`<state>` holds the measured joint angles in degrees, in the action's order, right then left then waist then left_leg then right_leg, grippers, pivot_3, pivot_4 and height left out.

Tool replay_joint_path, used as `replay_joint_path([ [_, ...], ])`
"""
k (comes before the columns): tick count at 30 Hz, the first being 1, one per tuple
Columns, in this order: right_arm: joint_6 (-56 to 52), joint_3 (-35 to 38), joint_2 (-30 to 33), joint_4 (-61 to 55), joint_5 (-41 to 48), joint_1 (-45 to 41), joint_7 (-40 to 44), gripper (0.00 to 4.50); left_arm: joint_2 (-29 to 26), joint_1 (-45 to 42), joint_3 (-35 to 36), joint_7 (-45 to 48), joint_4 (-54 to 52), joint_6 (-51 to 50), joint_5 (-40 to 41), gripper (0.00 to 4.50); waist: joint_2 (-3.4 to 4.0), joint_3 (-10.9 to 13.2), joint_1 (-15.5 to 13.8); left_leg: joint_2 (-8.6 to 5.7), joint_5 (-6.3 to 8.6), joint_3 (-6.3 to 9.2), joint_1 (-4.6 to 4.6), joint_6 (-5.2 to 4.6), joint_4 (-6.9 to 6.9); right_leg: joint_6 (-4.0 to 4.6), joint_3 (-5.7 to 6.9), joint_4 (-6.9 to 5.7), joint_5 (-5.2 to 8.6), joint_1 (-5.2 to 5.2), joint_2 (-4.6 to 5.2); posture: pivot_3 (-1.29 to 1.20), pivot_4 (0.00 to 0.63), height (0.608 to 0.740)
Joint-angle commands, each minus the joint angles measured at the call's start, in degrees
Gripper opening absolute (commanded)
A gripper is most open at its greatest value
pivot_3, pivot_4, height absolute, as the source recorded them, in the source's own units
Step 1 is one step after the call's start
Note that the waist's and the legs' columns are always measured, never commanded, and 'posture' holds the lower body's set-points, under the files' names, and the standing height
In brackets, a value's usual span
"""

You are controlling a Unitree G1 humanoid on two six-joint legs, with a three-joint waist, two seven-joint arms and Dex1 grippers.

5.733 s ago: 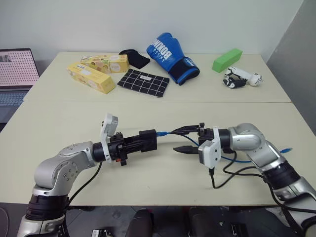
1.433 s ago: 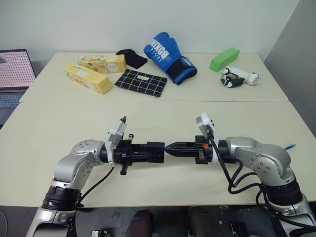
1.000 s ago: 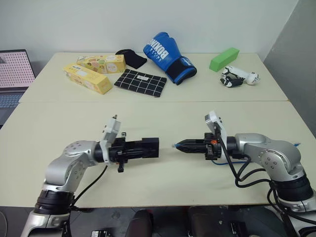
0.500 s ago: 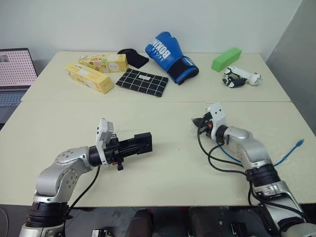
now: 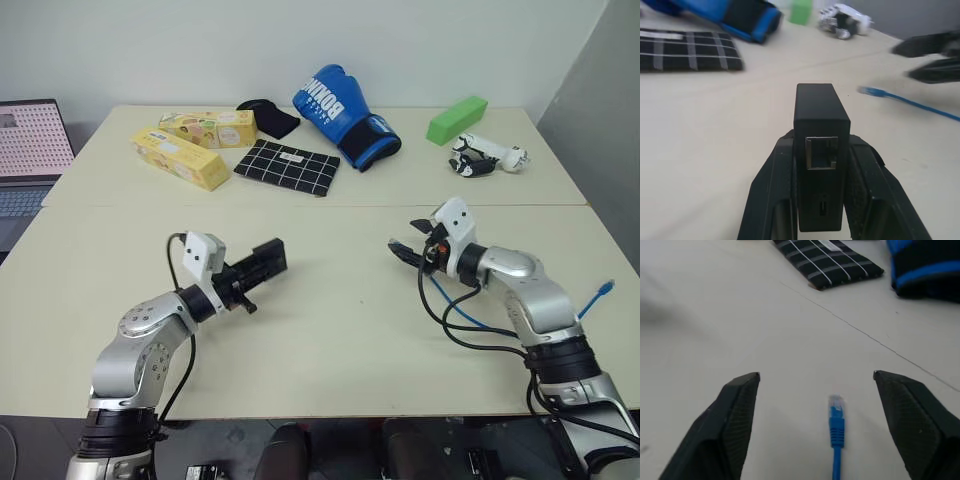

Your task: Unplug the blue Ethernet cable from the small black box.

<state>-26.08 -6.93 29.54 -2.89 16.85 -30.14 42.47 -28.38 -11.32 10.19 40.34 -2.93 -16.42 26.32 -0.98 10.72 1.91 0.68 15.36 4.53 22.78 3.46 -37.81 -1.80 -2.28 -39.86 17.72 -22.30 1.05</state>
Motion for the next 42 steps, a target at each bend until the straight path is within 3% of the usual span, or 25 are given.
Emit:
replay_joint_path([
  [1, -3.93, -2.36, -0.74, -8.14, 2.83, -2.71, 3.28, 4.15, 2.07, -2.63, 4.67, -6.21, 7.11, 13.21, -5.58, 0.79, -0.01, -0.01, 0.07, 0.00, 0.00, 0.01, 0.00, 0.00, -0.01, 0.00, 0.01, 0.00, 0.00, 0.00, 0.00, 0.00, 0.150, 0.740],
  [5, -7.41, -6.87, -4.12, -9.30, 1.38, -6.25, 2.10, 4.15, 3.94, -4.81, 5.52, -12.50, 17.20, 24.86, -11.68, 0.79, -0.01, -0.01, -0.08, -0.01, 0.00, 0.07, -0.01, 0.00, -0.01, 0.01, 0.07, -0.01, -0.01, 0.00, 0.01, 0.00, 0.150, 0.740],
  [14, -10.40, -12.75, -8.81, -9.01, 0.02, -10.09, 3.05, 4.15, 6.88, -7.23, 5.67, -15.84, 31.54, 32.68, -13.40, 0.79, -0.09, -0.05, -0.33, -0.10, 0.00, 0.10, 0.09, 0.00, -0.05, -0.02, 0.13, 0.06, -0.02, 0.00, 0.11, 0.00, 0.150, 0.740],
  [16, -10.55, -12.93, -8.98, -9.23, -0.11, -10.02, 3.09, 4.17, 6.97, -7.20, 5.94, -15.85, 33.31, 33.61, -13.22, 1.49, -0.09, -0.05, -0.29, -0.10, 0.00, 0.10, 0.07, 0.00, -0.04, -0.03, 0.13, 0.04, -0.02, 0.00, 0.11, 0.00, 0.150, 0.740],
  [20, -11.19, -13.02, -8.85, -10.21, 0.12, -9.57, 2.96, 4.17, 7.00, -5.98, 5.92, -14.36, 33.45, 33.53, -12.14, 2.38, -0.09, -0.05, -0.14, -0.09, 0.00, 0.10, 0.05, 0.00, -0.04, -0.02, 0.14, -0.01, -0.02, 0.00, 0.07, 0.00, 0.150, 0.740],
  [27, -13.00, -13.09, -9.39, -11.33, 0.33, -8.02, 1.67, 4.17, 5.87, 1.11, 6.20, -15.18, 24.14, 28.25, -11.52, 3.82, -0.08, -0.06, 0.07, -0.04, 0.00, 0.06, 0.00, 0.00, -0.02, -0.02, 0.07, -0.01, -0.02, 0.00, 0.08, 0.00, 0.150, 0.740],
  [37, -14.52, -10.85, -9.52, -13.52, -0.73, -2.35, -3.51, 4.17, -0.38, 16.72, 7.39, -14.80, -3.23, 7.75, -8.69, 3.82, -0.08, -0.06, 0.47, 0.04, 0.00, 0.09, -0.01, 0.00, 0.05, -0.01, 0.05, -0.03, -0.01, -0.01, 0.11, 0.00, 0.150, 0.740],
  [42, -16.22, -5.15, -2.05, -16.94, 1.34, 1.43, -1.11, 4.17, -9.83, 21.00, 11.46, -7.95, -12.71, -0.04, -5.15, 3.82, -0.14, -0.05, -0.15, 0.01, 0.00, 0.13, 0.04, 0.00, 0.01, -0.01, 0.08, 0.00, -0.01, 0.04, 0.03, 0.00, 0.150, 0.740],
])
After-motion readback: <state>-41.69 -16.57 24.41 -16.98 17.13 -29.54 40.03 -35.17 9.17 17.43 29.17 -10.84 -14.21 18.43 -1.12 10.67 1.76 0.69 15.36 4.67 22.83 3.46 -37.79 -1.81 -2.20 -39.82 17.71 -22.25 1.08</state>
